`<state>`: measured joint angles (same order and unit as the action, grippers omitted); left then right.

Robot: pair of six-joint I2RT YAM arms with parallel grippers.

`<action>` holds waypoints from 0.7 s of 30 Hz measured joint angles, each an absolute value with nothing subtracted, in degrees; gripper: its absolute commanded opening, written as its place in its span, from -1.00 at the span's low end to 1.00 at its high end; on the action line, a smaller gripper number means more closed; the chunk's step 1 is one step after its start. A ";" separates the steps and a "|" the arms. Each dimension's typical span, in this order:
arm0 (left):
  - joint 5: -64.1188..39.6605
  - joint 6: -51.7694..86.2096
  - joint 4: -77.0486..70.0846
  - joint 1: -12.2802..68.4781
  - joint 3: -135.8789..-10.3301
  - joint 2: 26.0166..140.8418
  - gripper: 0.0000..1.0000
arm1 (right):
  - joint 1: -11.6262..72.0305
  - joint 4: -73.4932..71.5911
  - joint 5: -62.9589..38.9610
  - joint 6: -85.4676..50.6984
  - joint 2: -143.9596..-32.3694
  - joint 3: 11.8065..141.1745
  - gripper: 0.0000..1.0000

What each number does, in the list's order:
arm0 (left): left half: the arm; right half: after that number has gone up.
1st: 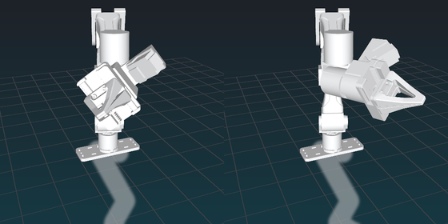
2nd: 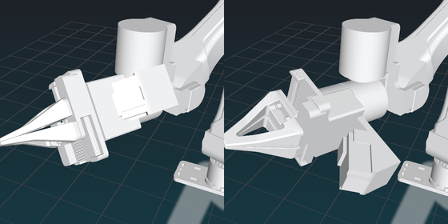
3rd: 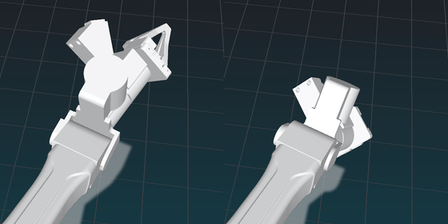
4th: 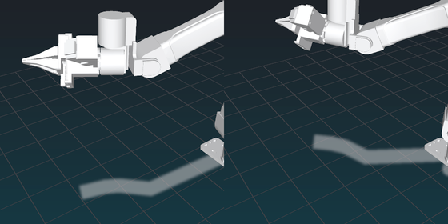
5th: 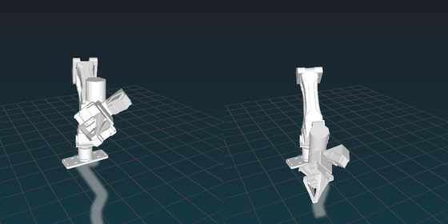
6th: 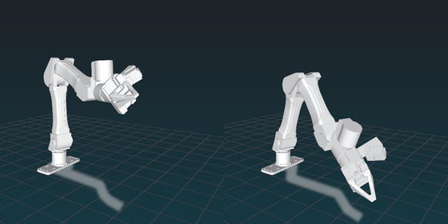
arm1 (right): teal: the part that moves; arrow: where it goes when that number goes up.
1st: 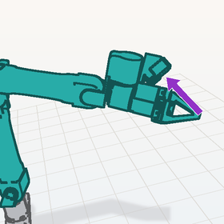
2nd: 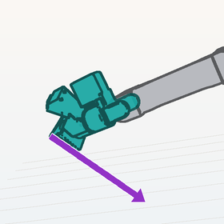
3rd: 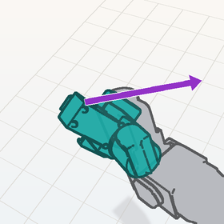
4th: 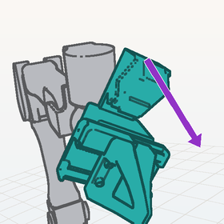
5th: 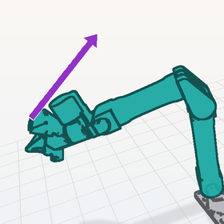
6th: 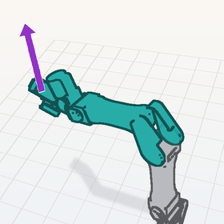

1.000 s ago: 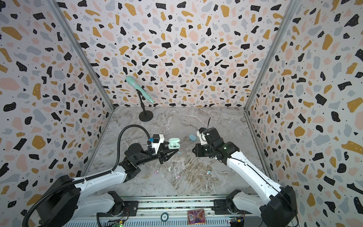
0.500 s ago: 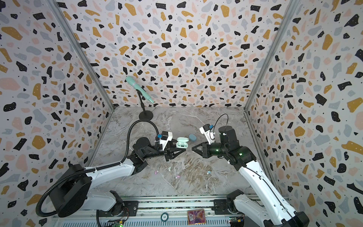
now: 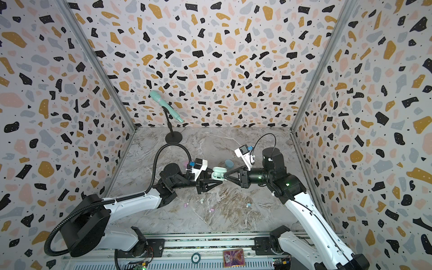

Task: Insert wireless bluetooth earbuds into charging case
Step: Insert the wireless bluetooth earbud into the charging case.

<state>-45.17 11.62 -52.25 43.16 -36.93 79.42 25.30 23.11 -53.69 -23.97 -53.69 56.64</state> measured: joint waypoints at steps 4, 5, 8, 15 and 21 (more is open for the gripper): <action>-45.58 11.20 -51.77 43.33 -36.93 79.24 -0.36 | 26.02 21.78 -54.19 -24.34 -54.94 56.64 -0.91; -45.63 11.14 -51.57 43.38 -36.93 79.15 -0.36 | 26.33 21.43 -54.24 -24.38 -55.24 56.64 -0.91; -45.76 11.11 -51.42 43.55 -36.93 78.70 -0.36 | 27.14 20.75 -54.24 -24.43 -55.92 56.62 -0.91; -46.06 11.09 -51.22 43.97 -36.93 77.19 -0.36 | 27.86 19.57 -54.17 -24.60 -56.42 56.55 -0.91; -46.04 10.68 -50.59 44.12 -36.93 76.27 -0.36 | 28.05 18.81 -54.41 -24.82 -56.97 56.38 -0.91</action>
<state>-46.04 10.68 -50.59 44.12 -36.93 76.27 28.05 18.81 -54.41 -24.82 -56.97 56.38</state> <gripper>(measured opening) 0.437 0.152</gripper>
